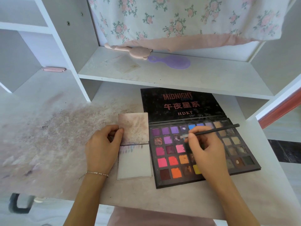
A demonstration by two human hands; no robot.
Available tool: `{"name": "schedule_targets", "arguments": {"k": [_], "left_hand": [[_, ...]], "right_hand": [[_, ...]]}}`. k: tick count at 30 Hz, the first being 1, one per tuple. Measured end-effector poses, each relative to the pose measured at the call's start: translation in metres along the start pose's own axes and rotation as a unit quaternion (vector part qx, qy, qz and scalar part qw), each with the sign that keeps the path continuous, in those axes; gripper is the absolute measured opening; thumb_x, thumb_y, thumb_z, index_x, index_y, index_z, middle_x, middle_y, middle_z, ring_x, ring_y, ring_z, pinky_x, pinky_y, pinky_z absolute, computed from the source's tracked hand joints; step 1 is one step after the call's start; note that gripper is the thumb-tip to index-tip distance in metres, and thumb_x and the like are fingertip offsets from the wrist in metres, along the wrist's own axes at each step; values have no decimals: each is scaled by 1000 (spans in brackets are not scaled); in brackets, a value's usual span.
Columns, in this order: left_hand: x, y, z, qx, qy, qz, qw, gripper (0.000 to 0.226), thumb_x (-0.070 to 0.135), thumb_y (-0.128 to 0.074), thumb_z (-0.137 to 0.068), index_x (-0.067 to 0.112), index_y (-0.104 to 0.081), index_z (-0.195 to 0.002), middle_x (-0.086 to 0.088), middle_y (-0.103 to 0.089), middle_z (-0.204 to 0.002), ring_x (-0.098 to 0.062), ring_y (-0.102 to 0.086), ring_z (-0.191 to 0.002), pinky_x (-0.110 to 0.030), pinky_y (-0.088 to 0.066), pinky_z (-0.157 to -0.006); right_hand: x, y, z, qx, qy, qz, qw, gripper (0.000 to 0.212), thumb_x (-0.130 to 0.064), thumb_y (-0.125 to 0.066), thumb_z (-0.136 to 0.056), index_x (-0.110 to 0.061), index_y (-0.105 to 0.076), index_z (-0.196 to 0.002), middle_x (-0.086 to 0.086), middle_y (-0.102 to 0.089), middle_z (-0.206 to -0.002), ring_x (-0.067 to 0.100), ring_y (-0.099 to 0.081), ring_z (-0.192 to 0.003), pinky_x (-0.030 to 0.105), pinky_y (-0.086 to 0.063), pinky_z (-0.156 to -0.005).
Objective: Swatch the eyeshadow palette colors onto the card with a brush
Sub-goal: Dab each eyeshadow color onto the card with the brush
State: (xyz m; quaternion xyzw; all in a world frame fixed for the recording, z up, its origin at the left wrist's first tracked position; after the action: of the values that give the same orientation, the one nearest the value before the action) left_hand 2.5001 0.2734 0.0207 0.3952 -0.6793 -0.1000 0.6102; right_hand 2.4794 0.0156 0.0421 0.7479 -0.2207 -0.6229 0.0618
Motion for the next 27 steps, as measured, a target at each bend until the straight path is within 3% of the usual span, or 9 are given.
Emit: {"name": "schedule_targets", "arguments": {"k": [5, 10, 21, 27], "left_hand": [[1, 1, 1, 3, -5, 3, 1000, 8, 23, -63, -83, 20, -69, -84, 16, -55, -63, -2, -50, -62, -16, -37, -57], [0, 0, 0, -2, -5, 4, 1000, 8, 24, -62, -83, 21, -69, -83, 20, -53, -63, -2, -51, -62, -19, -38, -58], [0, 0, 0, 0, -9, 8, 1000, 9, 25, -62, -82, 19, -69, -84, 11, -59, -66, -12, -56, -67, -26, -42, -61], [0, 0, 0, -3, -7, 7, 1000, 9, 26, -62, -83, 20, -69, -83, 10, -59, -66, -14, -56, -68, -27, -42, -62]], "right_hand": [[-16, -47, 15, -107, 6, -36, 994, 15, -14, -60, -83, -26, -56, -75, -1, -64, -68, 5, -55, -54, 15, -42, -51], [-27, -76, 19, -175, 23, -33, 984, 15, -14, -60, -83, -26, -56, -74, -3, -59, -71, 6, -52, -58, 11, -40, -50], [-28, -85, 18, -195, 17, 10, 981, 17, -13, -61, -82, -28, -56, -74, -7, -59, -70, 5, -53, -67, 12, -43, -56], [-27, -88, 18, -215, 11, 53, 975, 5, -16, -59, -84, -21, -58, -82, -5, -59, -76, 9, -53, -71, 22, -47, -61]]}}
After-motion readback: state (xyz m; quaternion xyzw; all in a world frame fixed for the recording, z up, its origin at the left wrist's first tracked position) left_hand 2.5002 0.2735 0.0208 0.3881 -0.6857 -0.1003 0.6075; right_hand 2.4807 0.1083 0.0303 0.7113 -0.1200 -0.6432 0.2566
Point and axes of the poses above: each hand's wrist, its own z-axis away from the middle knuckle, its own y-axis out of the back of the hand, x = y × z, the point moved 6 cm from there along -z, towards the middle knuckle
